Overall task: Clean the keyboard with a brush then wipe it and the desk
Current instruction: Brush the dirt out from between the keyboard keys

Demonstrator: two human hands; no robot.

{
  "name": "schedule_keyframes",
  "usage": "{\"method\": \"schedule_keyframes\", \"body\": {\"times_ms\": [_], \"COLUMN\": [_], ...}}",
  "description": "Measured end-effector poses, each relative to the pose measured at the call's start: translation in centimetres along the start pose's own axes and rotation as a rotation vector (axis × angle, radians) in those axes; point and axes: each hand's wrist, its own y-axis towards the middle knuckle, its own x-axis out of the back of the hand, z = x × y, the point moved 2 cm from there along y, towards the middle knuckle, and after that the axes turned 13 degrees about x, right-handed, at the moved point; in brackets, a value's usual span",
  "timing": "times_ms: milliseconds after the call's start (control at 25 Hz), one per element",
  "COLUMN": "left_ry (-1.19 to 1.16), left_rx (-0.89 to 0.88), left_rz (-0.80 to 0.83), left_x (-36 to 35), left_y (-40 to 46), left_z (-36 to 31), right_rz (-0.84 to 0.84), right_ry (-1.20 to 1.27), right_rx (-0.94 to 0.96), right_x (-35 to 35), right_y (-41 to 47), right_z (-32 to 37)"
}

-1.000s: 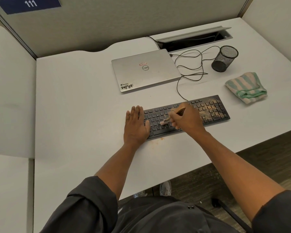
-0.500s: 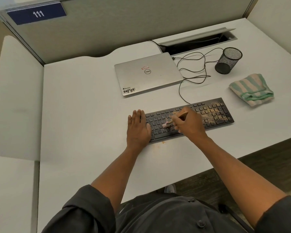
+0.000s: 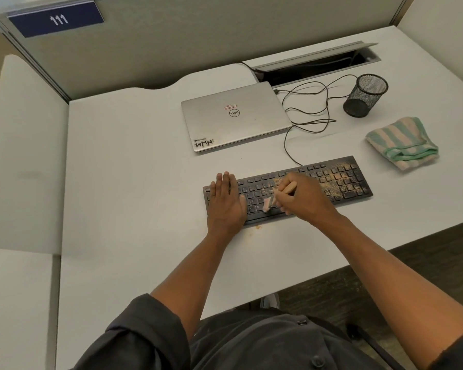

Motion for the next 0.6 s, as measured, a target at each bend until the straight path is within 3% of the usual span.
{"method": "schedule_keyframes", "body": {"times_ms": [160, 360, 520, 600], "left_ry": [0.006, 0.001, -0.008, -0.003], "left_rx": [0.000, -0.003, 0.007, 0.008], "left_rz": [-0.019, -0.031, -0.020, -0.013], "left_x": [-0.1, -0.2, -0.2, -0.1], "left_y": [-0.1, -0.1, -0.2, -0.1], "left_z": [0.1, 0.1, 0.0, 0.0], "right_rz": [-0.014, 0.186, 0.148, 0.199], "right_ry": [-0.070, -0.052, -0.031, -0.015], "right_rx": [0.043, -0.075, -0.027, -0.093], "right_x": [0.2, -0.1, -0.7, -1.3], "right_y": [1.2, 1.6, 1.8, 1.6], "right_z": [0.5, 1.0, 2.0, 2.2]}}
